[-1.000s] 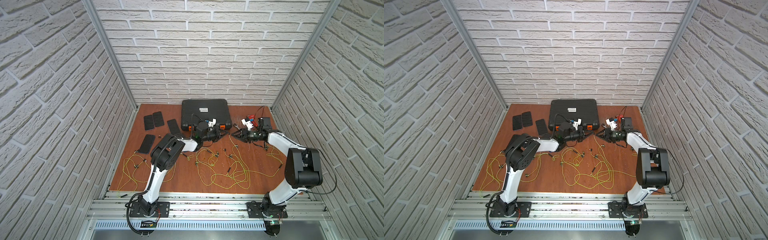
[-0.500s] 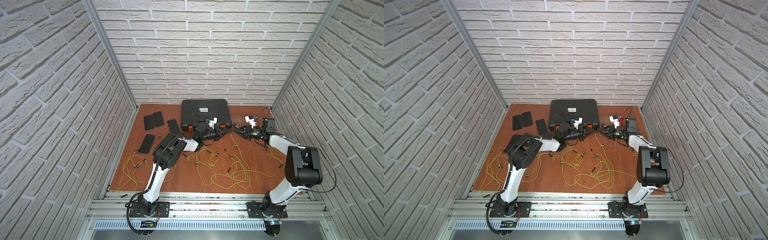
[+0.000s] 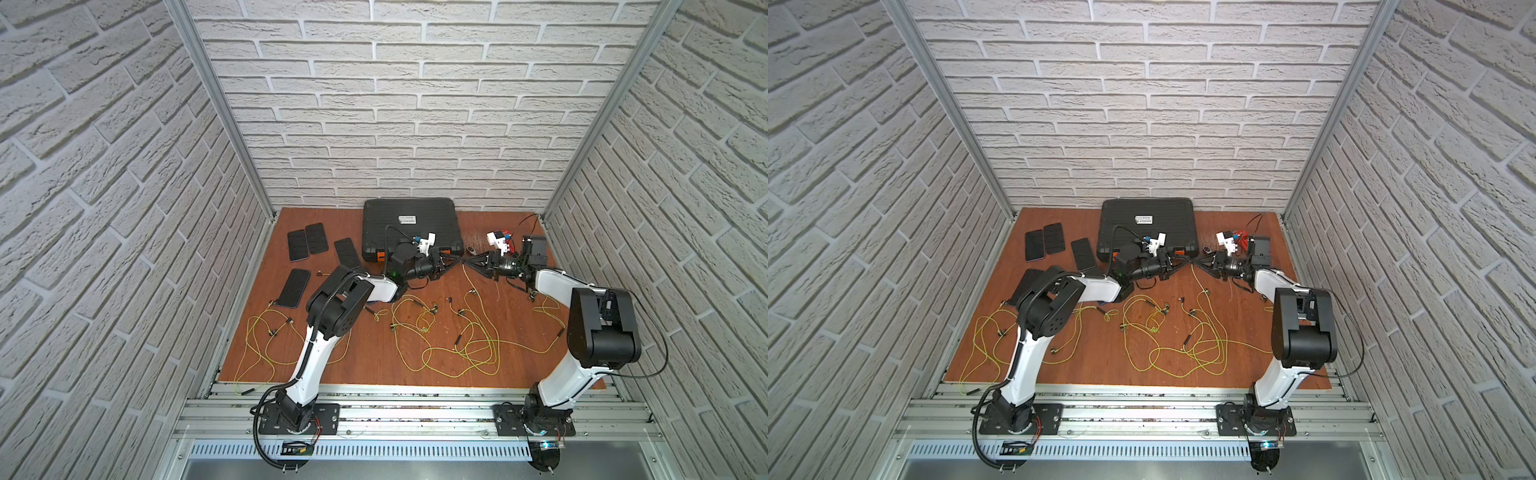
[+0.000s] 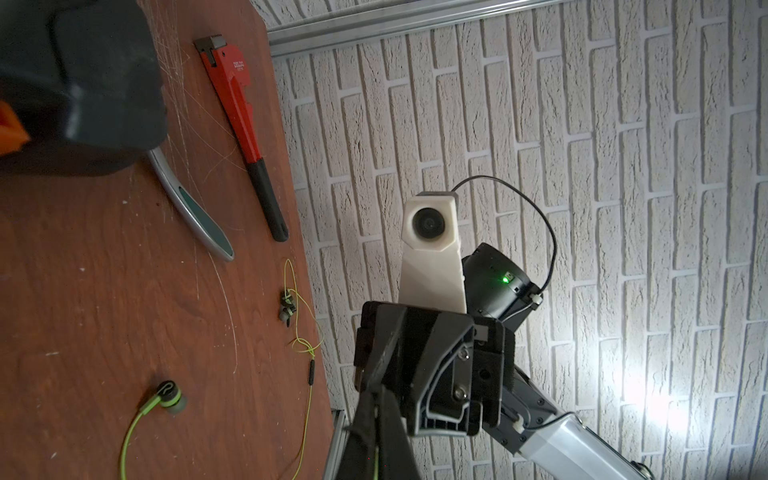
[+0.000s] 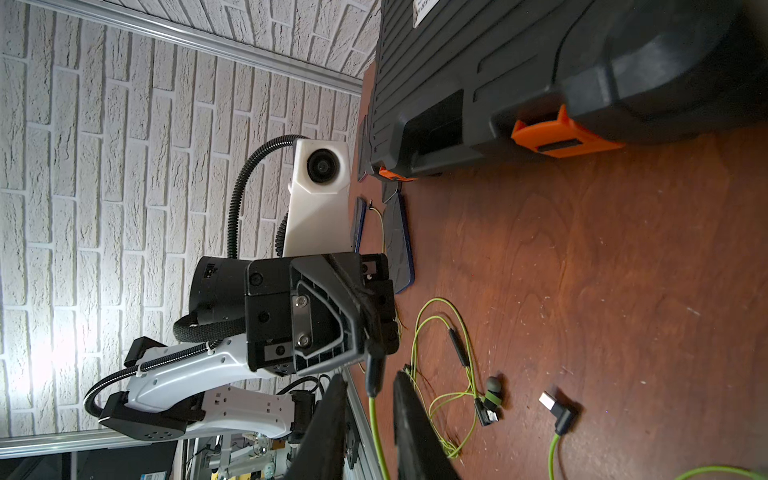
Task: Plug wired earphones into phones
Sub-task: Pick up the wired earphone from the center of the board.
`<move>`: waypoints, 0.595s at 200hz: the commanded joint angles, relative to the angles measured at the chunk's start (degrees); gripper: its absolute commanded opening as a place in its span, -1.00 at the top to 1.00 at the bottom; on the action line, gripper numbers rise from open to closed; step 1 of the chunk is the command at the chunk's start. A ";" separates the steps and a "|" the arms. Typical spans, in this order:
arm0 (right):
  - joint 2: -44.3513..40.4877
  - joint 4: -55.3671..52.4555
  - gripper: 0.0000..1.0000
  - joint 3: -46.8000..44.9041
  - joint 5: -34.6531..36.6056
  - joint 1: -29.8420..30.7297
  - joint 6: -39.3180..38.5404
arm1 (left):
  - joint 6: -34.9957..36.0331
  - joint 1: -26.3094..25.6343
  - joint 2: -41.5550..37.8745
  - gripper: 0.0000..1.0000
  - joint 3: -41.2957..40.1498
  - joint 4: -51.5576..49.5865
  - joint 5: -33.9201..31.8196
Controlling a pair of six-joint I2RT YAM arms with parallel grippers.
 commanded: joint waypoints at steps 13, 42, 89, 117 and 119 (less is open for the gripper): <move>0.58 2.88 0.60 0.38 -1.36 0.75 0.26 | 0.21 -0.35 0.70 1.00 2.08 3.46 1.05; 0.74 2.91 0.63 0.81 -1.25 1.27 0.26 | 0.08 -0.55 0.94 1.00 2.26 3.47 0.98; 0.76 2.68 0.67 1.08 -0.59 1.43 -0.35 | -0.19 -0.62 0.95 1.00 2.17 3.89 1.04; 0.54 2.78 0.65 1.17 0.02 1.39 -0.37 | -0.13 -0.62 0.84 1.00 1.83 4.16 1.04; 0.50 2.81 0.65 1.17 0.08 1.33 -0.36 | -0.17 -0.62 0.87 1.00 1.75 4.21 1.04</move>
